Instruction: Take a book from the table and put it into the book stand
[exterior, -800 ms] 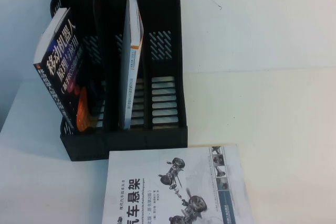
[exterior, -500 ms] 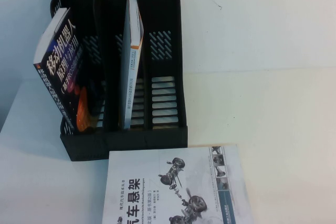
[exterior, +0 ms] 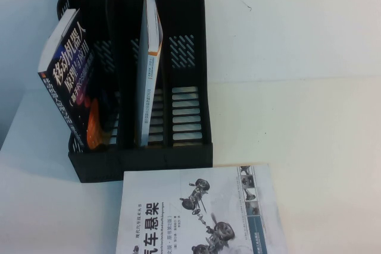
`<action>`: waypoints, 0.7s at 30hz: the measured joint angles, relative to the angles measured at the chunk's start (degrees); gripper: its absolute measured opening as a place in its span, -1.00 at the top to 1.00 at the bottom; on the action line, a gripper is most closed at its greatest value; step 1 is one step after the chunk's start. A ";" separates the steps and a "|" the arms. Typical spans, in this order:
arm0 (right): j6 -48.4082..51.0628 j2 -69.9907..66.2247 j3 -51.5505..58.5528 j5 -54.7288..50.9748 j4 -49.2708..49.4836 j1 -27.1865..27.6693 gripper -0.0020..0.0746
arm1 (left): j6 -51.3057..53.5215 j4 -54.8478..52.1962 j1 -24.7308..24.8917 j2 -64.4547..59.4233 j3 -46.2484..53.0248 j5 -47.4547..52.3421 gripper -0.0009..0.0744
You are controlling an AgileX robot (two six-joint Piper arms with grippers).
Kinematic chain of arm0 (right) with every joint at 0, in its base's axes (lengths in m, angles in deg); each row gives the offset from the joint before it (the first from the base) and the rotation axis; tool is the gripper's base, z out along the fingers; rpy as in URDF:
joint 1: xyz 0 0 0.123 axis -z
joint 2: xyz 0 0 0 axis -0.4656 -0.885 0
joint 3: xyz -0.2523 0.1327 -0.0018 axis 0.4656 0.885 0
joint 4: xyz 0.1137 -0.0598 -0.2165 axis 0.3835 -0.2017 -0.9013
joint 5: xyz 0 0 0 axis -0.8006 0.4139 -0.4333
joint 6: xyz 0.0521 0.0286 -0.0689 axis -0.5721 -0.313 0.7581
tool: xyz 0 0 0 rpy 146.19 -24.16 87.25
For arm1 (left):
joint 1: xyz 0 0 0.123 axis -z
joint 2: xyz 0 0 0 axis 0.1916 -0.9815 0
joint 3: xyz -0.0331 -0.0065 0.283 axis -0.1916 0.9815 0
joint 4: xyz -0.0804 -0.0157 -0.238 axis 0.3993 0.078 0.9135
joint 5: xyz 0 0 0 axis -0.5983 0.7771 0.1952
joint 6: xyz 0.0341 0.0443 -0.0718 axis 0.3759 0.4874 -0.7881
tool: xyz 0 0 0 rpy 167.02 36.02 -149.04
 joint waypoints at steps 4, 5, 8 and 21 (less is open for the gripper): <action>-0.08 0.00 0.08 10.32 0.60 0.00 0.93 | 0.00 0.00 0.00 0.00 0.00 -8.89 0.98; -0.08 0.00 0.08 13.81 0.71 0.00 0.93 | 0.00 0.00 0.00 0.00 0.00 -11.01 0.98; -0.08 0.00 0.08 23.81 0.71 0.00 0.93 | 0.00 0.00 0.00 0.00 0.00 -15.53 0.98; -0.08 0.00 0.08 40.58 0.81 0.00 0.93 | 4.76 0.00 0.00 0.00 0.00 -20.24 0.98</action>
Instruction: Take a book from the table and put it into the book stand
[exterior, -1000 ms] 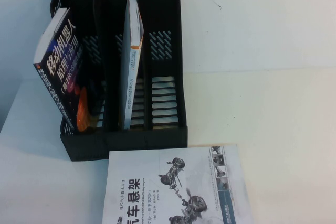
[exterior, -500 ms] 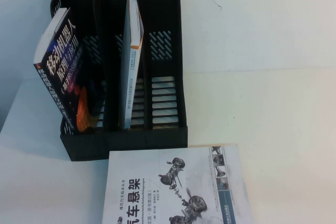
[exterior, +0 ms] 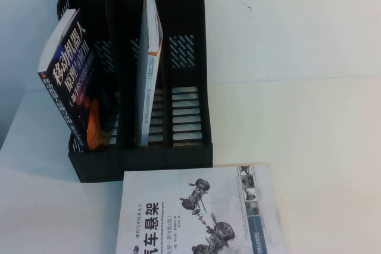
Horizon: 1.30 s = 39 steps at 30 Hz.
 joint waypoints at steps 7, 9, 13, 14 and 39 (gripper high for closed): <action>0.00 0.00 0.00 2.82 5.38 0.00 0.93 | 0.63 0.00 0.00 0.00 0.00 0.00 0.98; -0.03 0.00 0.00 2.96 8.80 -0.09 0.93 | 0.63 0.00 0.00 0.00 0.00 0.00 0.98; -0.03 0.00 0.00 3.10 13.40 0.00 0.93 | 1.23 0.49 0.00 0.00 0.00 0.00 0.98; -0.03 0.00 0.00 3.55 14.07 -0.09 0.93 | 1.23 1.21 0.00 0.00 0.00 -0.13 0.98; 2.80 -18.53 -41.36 -52.82 21.07 0.00 0.93 | -0.52 13.74 0.00 -23.26 -22.35 41.19 0.98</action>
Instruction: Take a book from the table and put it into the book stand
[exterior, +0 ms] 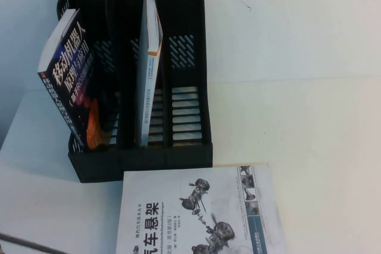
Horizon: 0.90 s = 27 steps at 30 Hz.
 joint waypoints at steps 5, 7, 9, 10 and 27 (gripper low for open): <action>3.55 -14.40 -3.39 -12.28 0.48 0.00 0.93 | 2.92 7.96 0.00 -9.08 -0.04 1.08 0.98; 5.95 -20.05 -3.39 -15.12 1.52 -0.09 0.93 | 5.53 10.01 0.00 -12.59 -1.51 4.42 0.98; 7.29 -26.32 -3.39 -16.42 2.74 0.00 0.93 | 8.49 12.48 0.00 -16.97 -4.03 8.43 0.98; 8.36 -29.38 -3.39 -16.52 3.49 -0.09 0.93 | 9.91 13.90 0.00 -18.75 -5.13 9.88 0.98; 18.87 -70.24 -3.78 1.64 12.63 -16.52 0.93 | 25.44 36.00 0.00 -38.78 -11.44 16.07 0.98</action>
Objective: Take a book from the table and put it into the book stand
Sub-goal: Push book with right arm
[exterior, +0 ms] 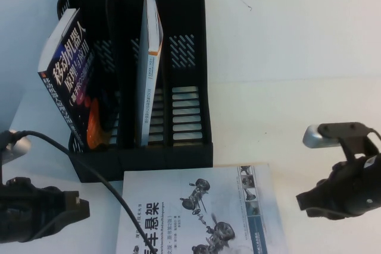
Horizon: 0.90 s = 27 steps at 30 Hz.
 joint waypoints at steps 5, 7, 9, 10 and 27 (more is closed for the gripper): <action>-0.21 -7.82 -0.13 4.49 0.34 -2.56 0.93 | 0.09 1.84 0.00 -0.95 0.00 -0.24 0.82; -0.33 -9.55 -0.22 4.89 0.56 -3.23 0.93 | 0.26 2.39 0.00 -0.95 0.00 -0.81 0.66; -0.33 -10.64 -0.22 5.12 0.59 -4.32 0.93 | 0.35 2.66 0.00 -0.95 0.00 -1.17 0.50; -0.33 -10.90 -0.22 5.25 0.71 -4.79 0.93 | 0.35 2.79 0.00 -0.95 0.00 -1.31 0.45; -2.08 -11.90 -6.97 6.81 3.39 -14.61 0.93 | -2.71 2.79 0.00 -0.95 0.00 -1.69 0.32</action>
